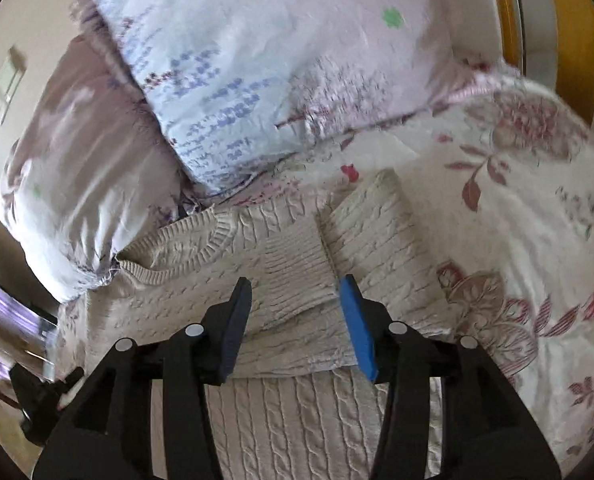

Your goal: Fold small clothes

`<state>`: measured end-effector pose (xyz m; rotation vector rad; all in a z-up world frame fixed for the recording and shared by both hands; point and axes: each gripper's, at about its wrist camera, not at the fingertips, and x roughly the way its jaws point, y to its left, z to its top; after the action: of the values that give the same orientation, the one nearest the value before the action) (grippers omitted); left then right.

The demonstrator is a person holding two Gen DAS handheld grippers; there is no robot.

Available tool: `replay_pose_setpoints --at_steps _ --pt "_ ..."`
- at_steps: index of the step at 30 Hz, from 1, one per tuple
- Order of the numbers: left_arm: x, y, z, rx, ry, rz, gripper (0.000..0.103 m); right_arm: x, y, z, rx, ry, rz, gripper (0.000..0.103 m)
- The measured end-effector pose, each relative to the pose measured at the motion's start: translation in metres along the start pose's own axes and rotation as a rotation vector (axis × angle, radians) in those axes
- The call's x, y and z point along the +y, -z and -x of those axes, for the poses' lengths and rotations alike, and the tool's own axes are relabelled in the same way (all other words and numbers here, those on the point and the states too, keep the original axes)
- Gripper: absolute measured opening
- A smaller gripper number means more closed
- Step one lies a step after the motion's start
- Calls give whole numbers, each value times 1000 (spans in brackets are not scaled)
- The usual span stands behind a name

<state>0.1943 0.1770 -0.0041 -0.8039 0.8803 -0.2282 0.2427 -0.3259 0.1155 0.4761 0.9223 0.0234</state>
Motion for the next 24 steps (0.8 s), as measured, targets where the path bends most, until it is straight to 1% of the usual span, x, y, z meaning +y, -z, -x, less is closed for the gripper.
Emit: replay_pose_setpoints --at_steps 2,4,5,7,9,10,11,12,14,17,19,21,24 --pt "0 0 0 1 0 1 54 -5 -4 -15 60 -17 -62 46" --pt "0 0 0 1 1 1 54 -11 -1 -28 116 -9 -126 39" --pt "1 0 0 1 1 1 54 -14 1 -33 135 -2 -155 39" --pt "1 0 -1 1 0 2 54 -19 4 -43 156 -21 -215 39" --pt "0 -1 -2 3 0 3 54 -23 4 -46 131 -49 -252 37" --pt "0 -1 -2 4 1 4 54 -24 2 -47 102 -74 -269 29" --pt "0 -1 -2 4 1 4 54 -25 0 -48 90 -76 -270 21" --pt "0 -1 -2 6 2 6 54 -24 -2 -49 77 -71 -260 9" --pt "1 -1 -2 7 8 11 54 -21 -3 -43 44 -79 -219 8" --pt "3 -2 -2 12 22 23 54 -12 1 -16 -29 -103 -157 8" --pt "4 -1 -1 13 26 28 54 -10 9 2 -69 -104 -140 8" --pt "4 -1 -1 12 26 26 54 -13 16 8 -75 -87 -132 8" --pt "4 0 -1 13 24 26 54 -19 22 -1 -46 -33 -114 8"
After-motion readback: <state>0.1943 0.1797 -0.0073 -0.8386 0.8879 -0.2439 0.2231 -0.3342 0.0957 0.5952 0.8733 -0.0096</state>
